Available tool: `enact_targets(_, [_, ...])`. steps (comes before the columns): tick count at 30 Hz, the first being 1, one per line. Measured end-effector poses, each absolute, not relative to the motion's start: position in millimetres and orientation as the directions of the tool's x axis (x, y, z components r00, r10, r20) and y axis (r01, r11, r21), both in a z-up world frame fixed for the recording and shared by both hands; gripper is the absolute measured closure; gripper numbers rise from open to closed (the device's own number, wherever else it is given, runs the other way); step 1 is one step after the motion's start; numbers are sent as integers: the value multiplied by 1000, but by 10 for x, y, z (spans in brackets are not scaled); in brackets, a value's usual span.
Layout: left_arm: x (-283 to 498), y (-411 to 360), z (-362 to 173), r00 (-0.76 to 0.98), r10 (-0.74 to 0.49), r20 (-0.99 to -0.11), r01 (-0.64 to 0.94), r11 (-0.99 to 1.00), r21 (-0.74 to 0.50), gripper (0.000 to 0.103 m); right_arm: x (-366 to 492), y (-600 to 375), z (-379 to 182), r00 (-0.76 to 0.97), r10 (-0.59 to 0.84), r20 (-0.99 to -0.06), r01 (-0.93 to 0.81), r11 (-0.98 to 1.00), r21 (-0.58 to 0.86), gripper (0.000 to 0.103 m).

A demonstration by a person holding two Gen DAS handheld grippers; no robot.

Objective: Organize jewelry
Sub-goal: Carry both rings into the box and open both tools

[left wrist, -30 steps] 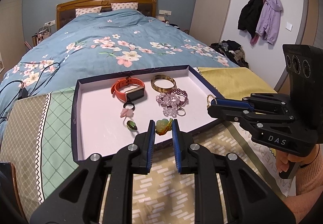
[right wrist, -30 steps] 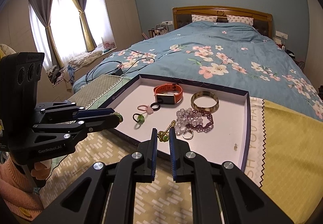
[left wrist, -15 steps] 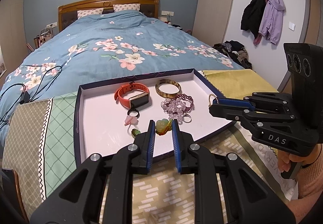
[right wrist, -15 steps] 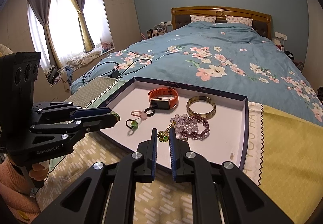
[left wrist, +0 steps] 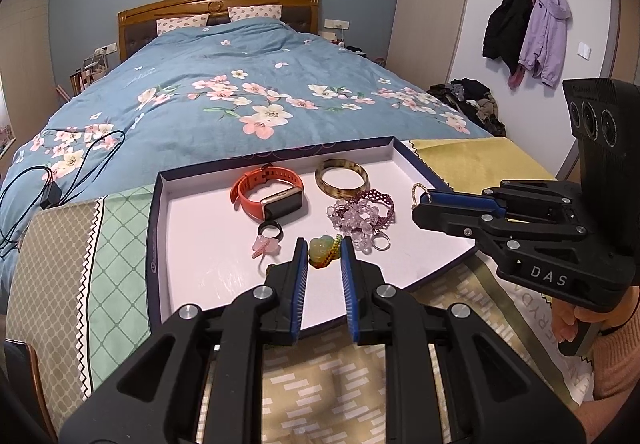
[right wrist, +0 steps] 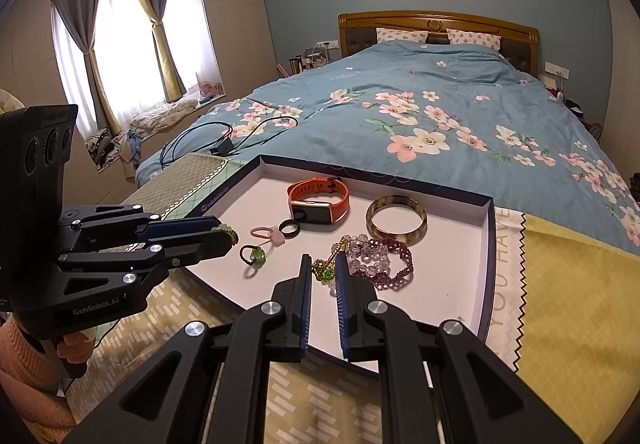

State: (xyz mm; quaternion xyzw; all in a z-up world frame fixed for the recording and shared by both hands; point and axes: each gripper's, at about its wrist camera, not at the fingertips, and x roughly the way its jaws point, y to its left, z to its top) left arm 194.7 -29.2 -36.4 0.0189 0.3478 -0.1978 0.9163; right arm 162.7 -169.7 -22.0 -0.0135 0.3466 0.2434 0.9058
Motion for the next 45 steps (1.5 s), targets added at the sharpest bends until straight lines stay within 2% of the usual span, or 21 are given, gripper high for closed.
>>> enact_targets(45, [2252, -272, -477, 673, -311, -671, 334, 937, -99, 86, 1903, -1750, -380, 634, 415, -653, -432, 890, 146, 93])
